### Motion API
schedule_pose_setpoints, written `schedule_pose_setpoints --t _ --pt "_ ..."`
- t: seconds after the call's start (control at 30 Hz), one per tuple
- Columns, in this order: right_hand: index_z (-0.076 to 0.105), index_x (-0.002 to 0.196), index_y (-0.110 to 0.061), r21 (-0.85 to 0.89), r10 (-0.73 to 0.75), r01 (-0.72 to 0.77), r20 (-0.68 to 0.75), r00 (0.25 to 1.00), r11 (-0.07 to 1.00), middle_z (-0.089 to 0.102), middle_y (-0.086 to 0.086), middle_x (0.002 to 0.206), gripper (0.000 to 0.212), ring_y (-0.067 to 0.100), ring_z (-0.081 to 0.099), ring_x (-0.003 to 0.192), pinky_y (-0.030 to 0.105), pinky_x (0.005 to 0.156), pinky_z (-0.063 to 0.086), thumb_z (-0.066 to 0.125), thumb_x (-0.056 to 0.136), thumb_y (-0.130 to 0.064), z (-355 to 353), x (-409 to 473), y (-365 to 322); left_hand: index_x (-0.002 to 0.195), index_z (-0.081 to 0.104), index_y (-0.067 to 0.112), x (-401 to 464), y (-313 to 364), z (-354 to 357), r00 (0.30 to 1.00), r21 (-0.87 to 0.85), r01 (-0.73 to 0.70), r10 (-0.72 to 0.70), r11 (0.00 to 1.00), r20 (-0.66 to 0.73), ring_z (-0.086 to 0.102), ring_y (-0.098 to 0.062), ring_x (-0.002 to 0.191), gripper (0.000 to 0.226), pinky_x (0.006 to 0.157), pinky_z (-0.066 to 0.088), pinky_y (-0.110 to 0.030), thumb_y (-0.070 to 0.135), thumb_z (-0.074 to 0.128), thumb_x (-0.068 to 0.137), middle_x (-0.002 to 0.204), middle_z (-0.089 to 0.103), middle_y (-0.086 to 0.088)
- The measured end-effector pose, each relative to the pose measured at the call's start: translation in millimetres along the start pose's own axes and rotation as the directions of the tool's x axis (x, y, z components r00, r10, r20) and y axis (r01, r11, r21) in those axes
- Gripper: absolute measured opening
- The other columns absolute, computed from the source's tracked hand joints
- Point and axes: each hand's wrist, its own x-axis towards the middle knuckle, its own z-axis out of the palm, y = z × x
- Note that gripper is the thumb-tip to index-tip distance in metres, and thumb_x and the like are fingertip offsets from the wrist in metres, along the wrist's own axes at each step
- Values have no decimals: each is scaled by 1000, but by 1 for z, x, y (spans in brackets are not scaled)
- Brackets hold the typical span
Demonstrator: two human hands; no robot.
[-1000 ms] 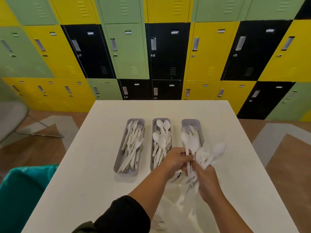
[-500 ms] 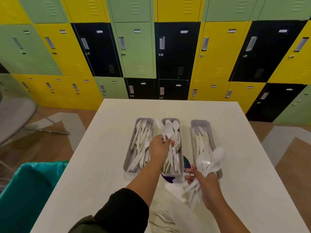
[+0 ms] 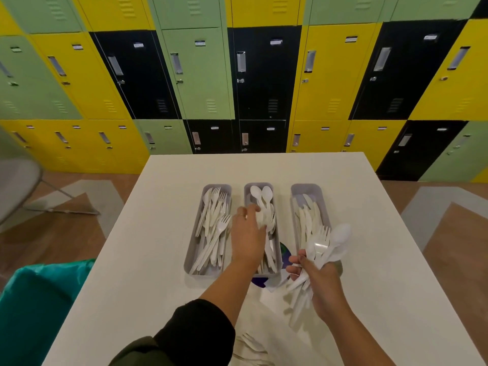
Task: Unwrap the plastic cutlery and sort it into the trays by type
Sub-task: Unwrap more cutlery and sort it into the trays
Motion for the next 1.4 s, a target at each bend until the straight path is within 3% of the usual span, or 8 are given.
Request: schedule_pose_setpoints --t 0.1,0.33,0.57,0.9,0.97,1.03,1.13,1.4 --pt "62 86 -9 -4 13 -13 6 1000 1000 70 5 66 13 16 66 54 30 62 54 52 92 -3 1 6 0 126 48 20 14 9 6 984 219 -143 115 965 137 34 -27 126 36 100 33 -36 21 55 91 138 39 -7" --pt "62 89 -6 -42 -14 13 -17 1000 999 70 11 73 13 24 65 59 35 61 53 51 92 -1 -8 14 -5 138 35 8 32 9 33 952 392 -69 -57 917 300 12 -32 142 51 117 17 -45 23 53 93 154 13 -15" --pt "60 96 -1 -21 -6 5 -25 1000 1000 69 11 72 11 22 65 59 31 60 53 50 93 0 -21 22 -3 127 49 -3 34 11 47 977 160 -59 25 985 210 25 -35 139 39 117 20 -42 8 50 90 147 31 -23" --pt "62 88 -8 -64 -12 11 -14 1000 998 70 10 73 11 20 68 58 35 64 56 53 92 -3 -11 16 3 120 53 9 29 13 43 971 107 -76 49 991 234 4 -24 148 31 119 6 -49 -2 37 95 157 19 -5" --pt "62 86 -8 -68 -12 11 -10 1000 998 70 11 74 12 19 68 56 32 59 57 53 92 -3 -11 14 3 111 58 9 26 16 41 991 -77 -34 43 996 125 24 -28 143 28 117 18 -50 1 34 97 144 42 -4" --pt "61 87 -7 -61 -5 5 -4 1000 998 69 12 74 13 20 67 56 30 57 56 51 92 0 -11 13 4 104 57 12 22 24 27 998 -373 54 -40 926 46 56 -24 102 26 95 44 -35 8 32 100 96 61 6" --pt "61 88 -6 -46 9 -8 22 1000 999 68 14 76 15 24 65 59 31 58 53 49 92 2 -11 13 6 92 55 8 31 36 1 991 -623 93 -132 776 -18 52 -10 59 28 61 45 -24 18 31 102 70 55 2" --pt "61 88 -5 -49 25 -22 59 998 999 68 11 73 15 19 64 56 25 50 52 49 92 3 -6 11 8 102 56 7 68 -28 -49 927 -473 212 -330 855 -179 52 -20 78 28 68 40 -29 9 29 98 87 59 -7"
